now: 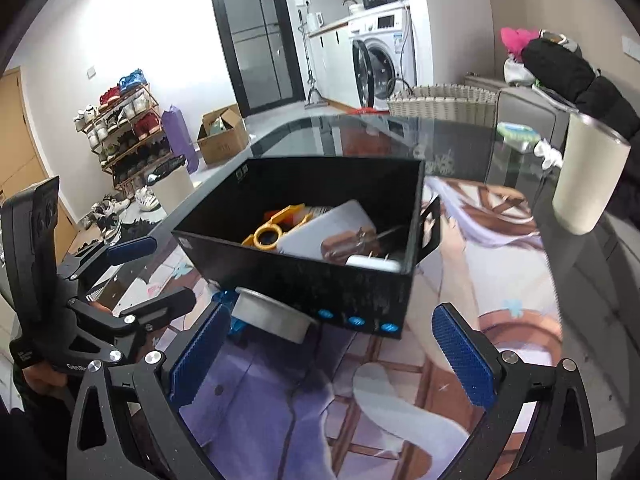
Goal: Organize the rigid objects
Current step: 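Grasp the silver tape roll with the right gripper while the left gripper approaches the blue bottle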
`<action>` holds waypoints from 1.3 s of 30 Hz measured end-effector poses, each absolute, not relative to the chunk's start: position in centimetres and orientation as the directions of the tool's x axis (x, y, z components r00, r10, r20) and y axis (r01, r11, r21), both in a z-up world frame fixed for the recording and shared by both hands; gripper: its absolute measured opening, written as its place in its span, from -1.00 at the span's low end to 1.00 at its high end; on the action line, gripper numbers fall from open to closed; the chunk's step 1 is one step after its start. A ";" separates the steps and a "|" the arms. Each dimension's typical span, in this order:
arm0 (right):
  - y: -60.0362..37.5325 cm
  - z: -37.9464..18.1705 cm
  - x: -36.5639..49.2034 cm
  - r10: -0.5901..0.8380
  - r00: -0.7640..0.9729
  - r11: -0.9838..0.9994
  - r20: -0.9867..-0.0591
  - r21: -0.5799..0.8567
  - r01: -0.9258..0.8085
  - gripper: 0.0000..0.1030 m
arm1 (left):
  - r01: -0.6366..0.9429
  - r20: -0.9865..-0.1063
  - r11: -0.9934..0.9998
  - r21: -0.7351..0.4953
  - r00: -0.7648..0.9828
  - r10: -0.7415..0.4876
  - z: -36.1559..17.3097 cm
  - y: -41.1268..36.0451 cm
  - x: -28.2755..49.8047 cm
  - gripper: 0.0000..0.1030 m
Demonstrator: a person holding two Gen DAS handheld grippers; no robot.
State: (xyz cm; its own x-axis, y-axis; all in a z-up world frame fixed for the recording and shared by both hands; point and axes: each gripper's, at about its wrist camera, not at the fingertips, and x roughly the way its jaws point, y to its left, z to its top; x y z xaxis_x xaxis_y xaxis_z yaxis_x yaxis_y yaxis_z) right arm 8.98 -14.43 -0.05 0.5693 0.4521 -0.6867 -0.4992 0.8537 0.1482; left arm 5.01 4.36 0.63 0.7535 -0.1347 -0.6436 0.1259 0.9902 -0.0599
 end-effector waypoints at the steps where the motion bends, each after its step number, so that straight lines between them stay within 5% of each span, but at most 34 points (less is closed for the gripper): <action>1: -14.2 -0.2 9.0 0.451 0.564 0.854 -0.691 0.152 -0.497 0.99 | 0.129 -0.648 0.990 -0.059 0.750 -0.136 0.4 4.3 5.1 1.00; 39: -12.5 -2.4 10.9 0.430 0.494 0.883 -0.756 0.237 -0.405 0.99 | 0.104 -0.676 0.991 -0.084 0.725 -0.134 -0.6 4.9 5.3 1.00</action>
